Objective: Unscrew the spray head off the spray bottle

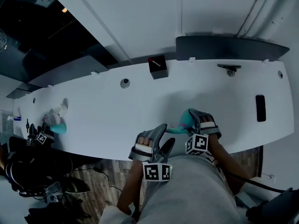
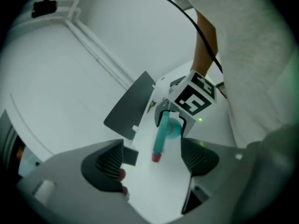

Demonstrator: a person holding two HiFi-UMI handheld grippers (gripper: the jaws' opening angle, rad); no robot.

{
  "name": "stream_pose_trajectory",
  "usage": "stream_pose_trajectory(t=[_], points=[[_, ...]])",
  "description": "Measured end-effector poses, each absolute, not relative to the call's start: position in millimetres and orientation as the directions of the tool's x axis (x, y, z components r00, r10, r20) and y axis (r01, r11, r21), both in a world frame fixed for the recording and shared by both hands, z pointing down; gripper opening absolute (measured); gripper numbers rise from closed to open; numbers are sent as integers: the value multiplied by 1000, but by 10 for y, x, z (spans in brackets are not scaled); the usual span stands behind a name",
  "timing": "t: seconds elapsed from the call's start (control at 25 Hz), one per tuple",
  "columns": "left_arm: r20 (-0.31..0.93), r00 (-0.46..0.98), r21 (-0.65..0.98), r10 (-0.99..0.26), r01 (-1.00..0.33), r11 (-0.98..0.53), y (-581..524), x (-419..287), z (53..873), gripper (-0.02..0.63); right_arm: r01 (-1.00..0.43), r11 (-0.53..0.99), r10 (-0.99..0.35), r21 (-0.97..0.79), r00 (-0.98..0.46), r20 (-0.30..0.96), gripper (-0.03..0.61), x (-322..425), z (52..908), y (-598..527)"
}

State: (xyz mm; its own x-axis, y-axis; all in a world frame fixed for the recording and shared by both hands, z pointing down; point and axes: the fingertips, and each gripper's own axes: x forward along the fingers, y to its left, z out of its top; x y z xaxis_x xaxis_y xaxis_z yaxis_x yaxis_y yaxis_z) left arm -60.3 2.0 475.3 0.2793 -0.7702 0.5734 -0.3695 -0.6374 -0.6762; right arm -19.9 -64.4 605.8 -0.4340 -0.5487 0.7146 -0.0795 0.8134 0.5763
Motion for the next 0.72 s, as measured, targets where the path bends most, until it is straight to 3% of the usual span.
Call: stream_pose_trajectory(t=[0.16, 0.4, 0.72], points=[[608, 303, -691, -734, -255, -677, -66, -442, 4869, 360, -5, 766, -595, 643, -384, 706, 396, -196, 5941, -653], [660, 297, -647, -689, -241, -724, -49, -402, 5004, 113, 22, 713, -646, 701, -366, 670, 396, -153, 5770, -683], [687, 319, -572, -653, -317, -756, -3, -394, 5086, 86, 111, 621, -704, 776, -357, 614, 394, -99, 5714, -723]])
